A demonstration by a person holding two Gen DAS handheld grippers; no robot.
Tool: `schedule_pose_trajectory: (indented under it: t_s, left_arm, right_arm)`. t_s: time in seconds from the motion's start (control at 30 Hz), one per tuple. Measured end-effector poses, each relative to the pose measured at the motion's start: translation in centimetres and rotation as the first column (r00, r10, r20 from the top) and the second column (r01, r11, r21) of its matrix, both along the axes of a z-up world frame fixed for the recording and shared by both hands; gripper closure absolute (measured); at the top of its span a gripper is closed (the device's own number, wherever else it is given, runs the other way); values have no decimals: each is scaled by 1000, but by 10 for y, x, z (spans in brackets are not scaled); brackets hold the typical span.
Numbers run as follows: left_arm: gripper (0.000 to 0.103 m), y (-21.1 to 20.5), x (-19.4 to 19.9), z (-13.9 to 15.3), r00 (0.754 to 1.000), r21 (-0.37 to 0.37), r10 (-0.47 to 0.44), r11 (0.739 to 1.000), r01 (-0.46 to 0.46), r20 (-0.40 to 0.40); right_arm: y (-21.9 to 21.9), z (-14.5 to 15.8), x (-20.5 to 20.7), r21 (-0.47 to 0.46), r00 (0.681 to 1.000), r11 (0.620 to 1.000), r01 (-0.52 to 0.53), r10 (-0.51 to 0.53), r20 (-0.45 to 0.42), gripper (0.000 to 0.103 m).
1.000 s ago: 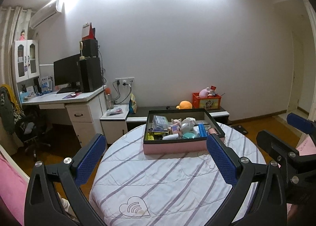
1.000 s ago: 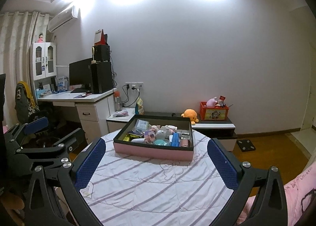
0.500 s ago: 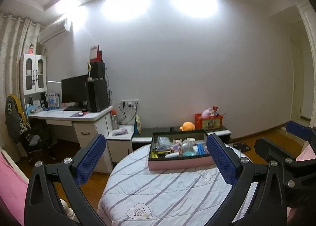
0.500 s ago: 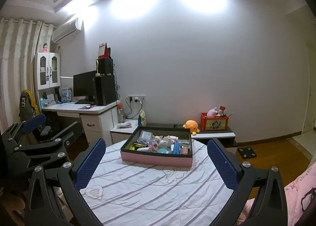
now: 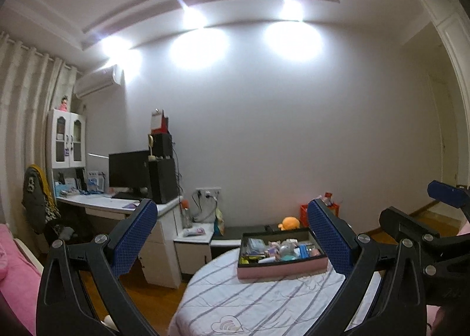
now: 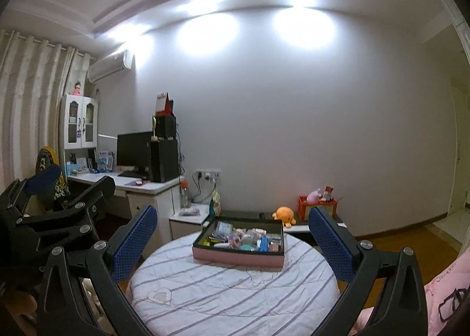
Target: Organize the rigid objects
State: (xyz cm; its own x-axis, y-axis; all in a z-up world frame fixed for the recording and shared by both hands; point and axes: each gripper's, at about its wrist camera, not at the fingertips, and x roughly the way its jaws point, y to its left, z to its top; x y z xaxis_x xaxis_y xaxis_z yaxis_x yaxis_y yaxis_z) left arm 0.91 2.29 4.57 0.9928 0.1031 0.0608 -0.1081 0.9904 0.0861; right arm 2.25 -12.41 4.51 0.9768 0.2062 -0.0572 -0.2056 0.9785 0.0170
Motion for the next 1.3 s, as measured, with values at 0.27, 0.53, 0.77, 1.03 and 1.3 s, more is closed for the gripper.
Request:
schedule_pose_trajectory:
  t_s: [0.27, 0.53, 0.77, 1.03, 1.3]
  left_arm:
    - [0, 5, -28, 6, 998, -11, 16, 1000, -15, 60]
    - [0, 8, -25, 2, 999, -13, 1, 1000, 0, 47]
    - [0, 4, -22, -7, 1000, 1, -19, 1000, 19, 12]
    - [0, 4, -19, -9, 999, -10, -40, 999, 40, -9]
    - [0, 5, -19, -10, 999, -7, -35, 999, 35, 1]
  right_arm:
    - [12, 4, -28, -13, 999, 1000, -26, 26, 36, 0]
    - [14, 6, -34, -25, 998, 1000, -1, 2, 62, 0]
    - [15, 1, -34, -45, 997, 997, 55, -52, 63, 0]
    - [16, 1, -35, -45, 997, 997, 59, -58, 44, 0]
    - [17, 2, -34, -42, 997, 998, 56, -54, 46, 0]
